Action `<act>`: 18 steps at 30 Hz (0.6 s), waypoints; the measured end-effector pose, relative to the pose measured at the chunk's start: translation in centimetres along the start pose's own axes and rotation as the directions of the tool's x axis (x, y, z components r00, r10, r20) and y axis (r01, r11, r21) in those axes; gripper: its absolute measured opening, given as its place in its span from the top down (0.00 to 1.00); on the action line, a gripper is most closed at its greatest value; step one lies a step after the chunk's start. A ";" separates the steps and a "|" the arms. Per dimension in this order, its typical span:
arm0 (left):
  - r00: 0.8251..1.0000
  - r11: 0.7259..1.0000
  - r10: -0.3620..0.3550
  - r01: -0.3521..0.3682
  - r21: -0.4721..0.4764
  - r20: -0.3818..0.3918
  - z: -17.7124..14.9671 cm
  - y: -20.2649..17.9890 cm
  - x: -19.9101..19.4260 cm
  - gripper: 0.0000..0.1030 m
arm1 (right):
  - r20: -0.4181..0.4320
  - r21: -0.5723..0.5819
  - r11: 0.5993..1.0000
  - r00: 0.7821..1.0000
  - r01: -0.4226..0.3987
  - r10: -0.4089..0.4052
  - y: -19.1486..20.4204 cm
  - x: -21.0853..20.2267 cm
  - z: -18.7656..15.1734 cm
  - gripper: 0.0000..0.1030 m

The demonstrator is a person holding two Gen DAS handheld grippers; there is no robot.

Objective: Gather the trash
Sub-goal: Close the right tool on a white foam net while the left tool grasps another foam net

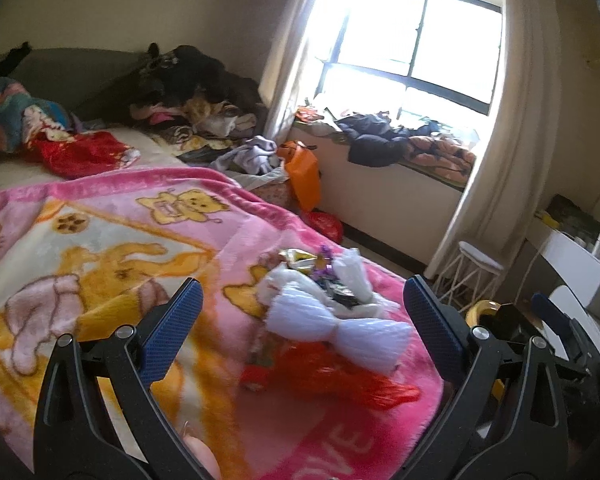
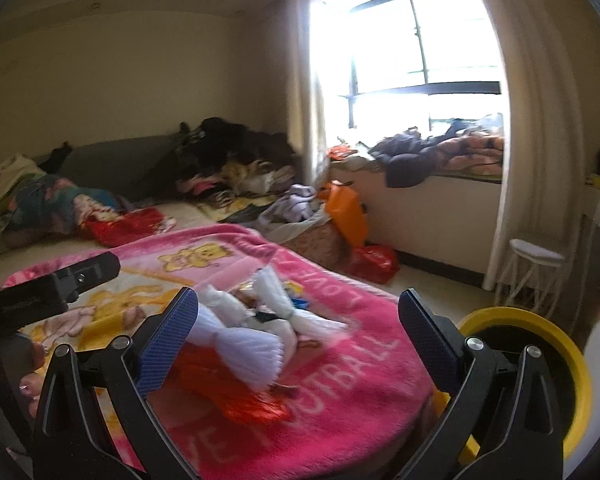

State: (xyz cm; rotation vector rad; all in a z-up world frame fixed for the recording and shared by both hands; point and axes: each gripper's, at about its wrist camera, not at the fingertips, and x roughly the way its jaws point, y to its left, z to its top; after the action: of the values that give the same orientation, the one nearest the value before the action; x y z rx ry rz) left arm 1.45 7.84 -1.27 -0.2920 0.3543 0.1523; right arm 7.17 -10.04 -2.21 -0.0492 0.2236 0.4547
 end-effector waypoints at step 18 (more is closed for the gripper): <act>0.988 0.999 -0.051 0.052 0.006 -0.149 1.2 4.5 6.5 0.10 | -0.251 -0.033 0.992 0.962 -0.123 0.111 -0.6 12.8 2.1 0.16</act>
State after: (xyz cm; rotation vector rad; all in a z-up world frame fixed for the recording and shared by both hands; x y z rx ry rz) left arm 6.93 13.06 -3.69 -0.3035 0.4946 0.0779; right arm 19.07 -4.91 -2.99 -0.1413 0.4646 0.5727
